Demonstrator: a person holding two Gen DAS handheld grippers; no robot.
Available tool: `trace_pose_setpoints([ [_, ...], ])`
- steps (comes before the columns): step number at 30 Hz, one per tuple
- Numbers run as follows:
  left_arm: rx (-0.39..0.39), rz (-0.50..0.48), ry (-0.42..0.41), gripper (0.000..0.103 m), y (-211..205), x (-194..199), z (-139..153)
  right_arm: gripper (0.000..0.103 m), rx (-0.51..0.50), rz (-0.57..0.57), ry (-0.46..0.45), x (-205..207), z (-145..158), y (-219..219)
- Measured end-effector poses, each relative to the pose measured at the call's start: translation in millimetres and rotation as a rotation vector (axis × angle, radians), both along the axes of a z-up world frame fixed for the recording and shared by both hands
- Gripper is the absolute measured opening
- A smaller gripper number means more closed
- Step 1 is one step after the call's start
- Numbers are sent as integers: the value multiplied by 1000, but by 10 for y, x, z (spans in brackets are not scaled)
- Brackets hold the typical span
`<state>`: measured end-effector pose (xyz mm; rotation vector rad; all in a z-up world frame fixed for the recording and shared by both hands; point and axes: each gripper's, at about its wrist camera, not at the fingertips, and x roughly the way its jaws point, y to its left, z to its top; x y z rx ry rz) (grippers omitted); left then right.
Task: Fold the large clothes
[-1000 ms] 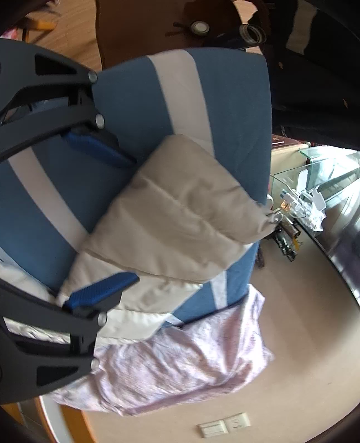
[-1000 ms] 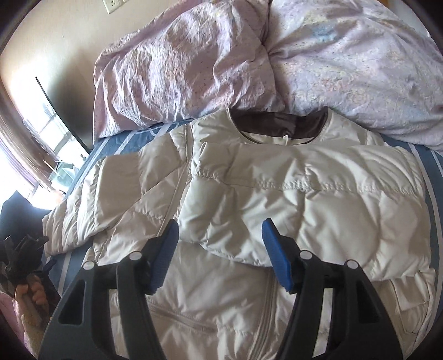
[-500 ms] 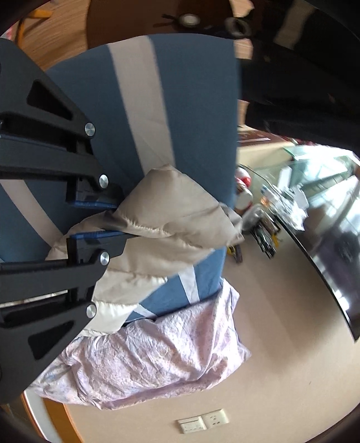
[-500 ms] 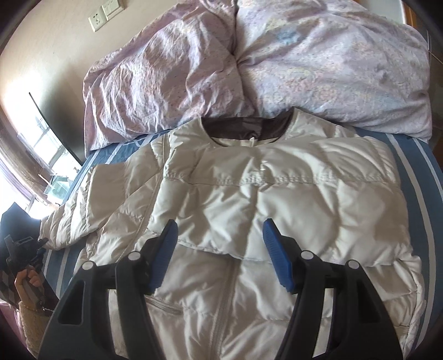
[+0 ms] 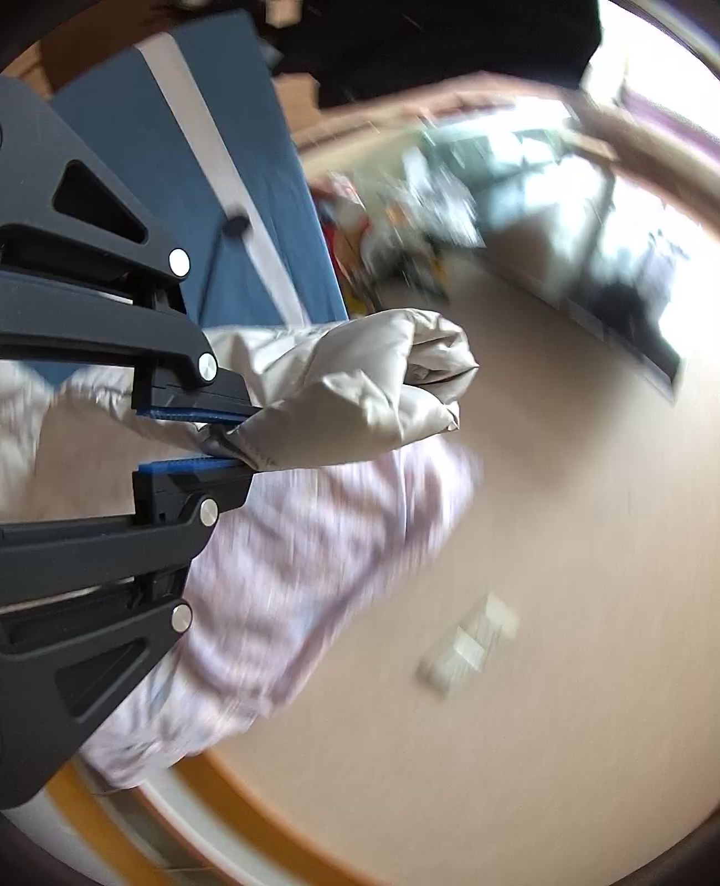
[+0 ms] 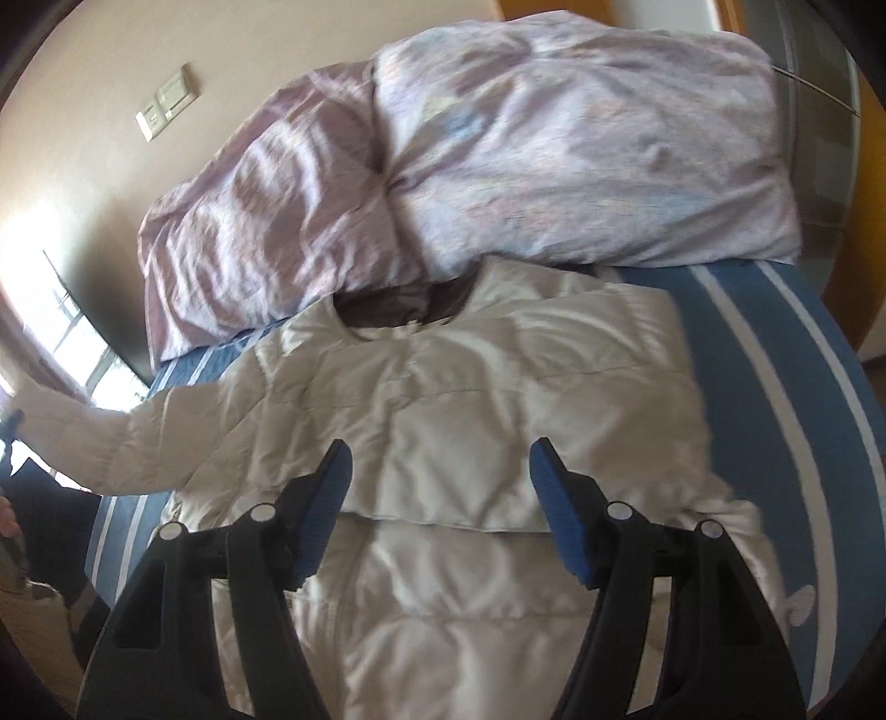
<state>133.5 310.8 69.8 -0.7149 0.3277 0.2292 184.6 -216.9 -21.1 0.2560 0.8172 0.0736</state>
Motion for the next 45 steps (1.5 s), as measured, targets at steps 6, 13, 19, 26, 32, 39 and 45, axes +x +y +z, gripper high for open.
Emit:
trace_pose_setpoints([
  [6,108,-266,-81,9,-1085,291,448,67,-4,-40,-6,-118,-10,-329],
  [13,154,-565,-51,9,-2348,670,278,67,-1,-90,-20,-262,10,-652],
  [19,187,-742,61,9,-3204,949,-283,67,-31,-138,-21,-427,19,-905],
  [26,244,-821,181,9,-3694,1039,-762,67,-41,-192,-15,-453,-28,-1126],
  [32,372,-876,265,10,-4001,1051,-1074,67,-23,-196,-17,-396,-35,-1134],
  [39,419,-953,303,81,-4119,950,-1227,67,-8,-166,-14,-319,16,-1032],
  [45,404,-968,237,86,-3917,796,-1013,67,91,-74,2,-167,29,-812],
])
